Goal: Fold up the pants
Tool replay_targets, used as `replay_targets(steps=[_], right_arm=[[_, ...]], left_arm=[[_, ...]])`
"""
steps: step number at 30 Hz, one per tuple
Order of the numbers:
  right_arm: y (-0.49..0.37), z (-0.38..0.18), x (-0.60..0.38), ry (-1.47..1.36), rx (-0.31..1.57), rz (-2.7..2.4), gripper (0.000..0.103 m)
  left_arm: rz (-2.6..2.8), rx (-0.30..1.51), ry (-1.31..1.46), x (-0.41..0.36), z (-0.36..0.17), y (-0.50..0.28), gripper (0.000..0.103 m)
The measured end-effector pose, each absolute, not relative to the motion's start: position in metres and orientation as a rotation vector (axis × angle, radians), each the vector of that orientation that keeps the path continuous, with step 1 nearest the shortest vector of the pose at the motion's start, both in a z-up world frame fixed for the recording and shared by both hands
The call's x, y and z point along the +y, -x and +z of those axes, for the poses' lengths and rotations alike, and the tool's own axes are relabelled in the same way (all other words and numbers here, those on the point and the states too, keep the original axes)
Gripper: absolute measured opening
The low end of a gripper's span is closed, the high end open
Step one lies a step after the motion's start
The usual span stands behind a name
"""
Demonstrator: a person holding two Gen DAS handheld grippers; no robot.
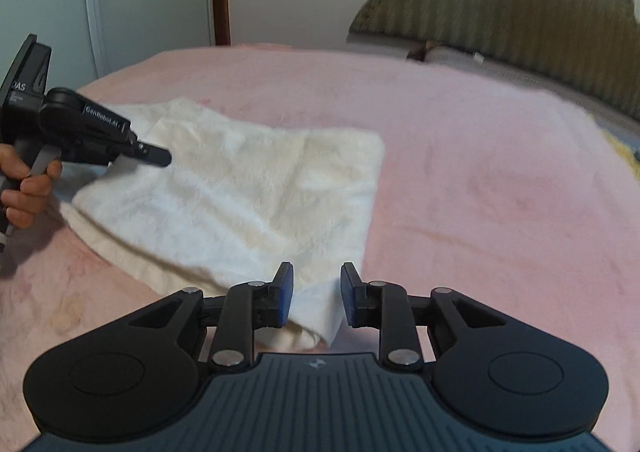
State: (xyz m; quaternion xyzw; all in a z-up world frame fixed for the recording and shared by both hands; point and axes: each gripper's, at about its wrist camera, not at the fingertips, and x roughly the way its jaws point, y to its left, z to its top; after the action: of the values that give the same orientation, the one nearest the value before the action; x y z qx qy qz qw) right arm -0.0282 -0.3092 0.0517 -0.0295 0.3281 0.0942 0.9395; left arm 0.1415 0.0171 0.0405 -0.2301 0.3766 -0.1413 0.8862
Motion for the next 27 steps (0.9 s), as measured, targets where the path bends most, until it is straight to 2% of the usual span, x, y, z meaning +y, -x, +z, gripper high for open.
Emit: replay_targets(steps=[3,8,10,14,20,24,27], right_arm=[[0.022,0.068,-0.295,0.023,0.598,0.263,0.025],[-0.011,0.066,-0.229,0.066,0.587,0.435,0.026],[-0.02,0.059,-0.201,0.078,0.602,0.522,0.026],[-0.035,0.029,-0.166,0.136,0.656,0.523,0.027],[-0.039,0.06,-0.232,0.109,0.633,0.401,0.027],[-0.082,0.061,-0.282,0.069,0.688,0.303,0.028],[-0.121,0.043,-0.294,0.046,0.759,0.243,0.027]], left_arm=[[-0.26,0.696,0.447,0.025,0.063,-0.138,0.018],[-0.41,0.687,0.466,0.017,0.086,-0.152,0.019],[-0.466,0.72,0.41,0.0,0.084,-0.161,0.024],[-0.388,0.805,0.299,-0.022,0.053,-0.183,0.023],[-0.382,0.695,0.264,-0.021,0.056,-0.165,0.024],[-0.369,0.748,0.222,-0.032,0.047,-0.168,0.024],[-0.387,0.766,0.262,-0.034,0.038,-0.183,0.025]])
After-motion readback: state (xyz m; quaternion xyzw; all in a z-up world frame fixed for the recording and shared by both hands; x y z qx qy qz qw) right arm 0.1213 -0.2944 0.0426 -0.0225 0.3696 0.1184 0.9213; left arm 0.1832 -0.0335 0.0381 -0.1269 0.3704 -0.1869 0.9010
